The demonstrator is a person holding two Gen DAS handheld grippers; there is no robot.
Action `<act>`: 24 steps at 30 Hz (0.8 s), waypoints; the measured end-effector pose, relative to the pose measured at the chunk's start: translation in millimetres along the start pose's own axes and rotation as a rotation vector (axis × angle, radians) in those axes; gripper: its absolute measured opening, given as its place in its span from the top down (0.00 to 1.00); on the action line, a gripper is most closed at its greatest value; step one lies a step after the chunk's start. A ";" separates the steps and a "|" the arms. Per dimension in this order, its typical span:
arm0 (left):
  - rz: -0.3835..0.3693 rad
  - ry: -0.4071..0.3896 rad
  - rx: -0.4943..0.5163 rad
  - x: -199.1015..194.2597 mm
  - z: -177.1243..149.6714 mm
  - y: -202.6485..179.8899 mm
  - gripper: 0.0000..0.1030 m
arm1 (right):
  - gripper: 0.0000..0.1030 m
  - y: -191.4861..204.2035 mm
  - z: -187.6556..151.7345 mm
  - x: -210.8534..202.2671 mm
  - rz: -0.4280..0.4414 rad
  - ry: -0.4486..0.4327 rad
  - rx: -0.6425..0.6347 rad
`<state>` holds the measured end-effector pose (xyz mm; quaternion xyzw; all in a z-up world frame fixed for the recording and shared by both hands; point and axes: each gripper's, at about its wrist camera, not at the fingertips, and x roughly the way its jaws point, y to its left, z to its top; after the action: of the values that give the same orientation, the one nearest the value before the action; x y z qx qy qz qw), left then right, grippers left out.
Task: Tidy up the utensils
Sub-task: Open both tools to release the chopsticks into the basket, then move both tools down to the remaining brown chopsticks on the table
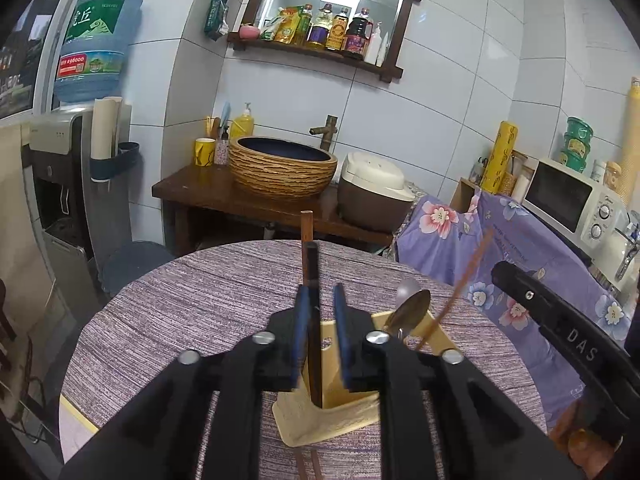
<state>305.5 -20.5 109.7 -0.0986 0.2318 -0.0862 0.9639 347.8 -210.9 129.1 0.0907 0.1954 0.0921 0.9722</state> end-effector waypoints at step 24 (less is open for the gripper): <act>0.076 0.377 0.090 -24.4 -179.9 32.3 0.52 | 0.23 1.0 -217.8 -48.9 -0.224 0.516 -0.100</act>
<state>204.5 -11.1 -44.3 -0.0289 0.4076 -0.0771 0.9095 216.9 -189.9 -50.4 -0.0058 0.4406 0.0138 0.8976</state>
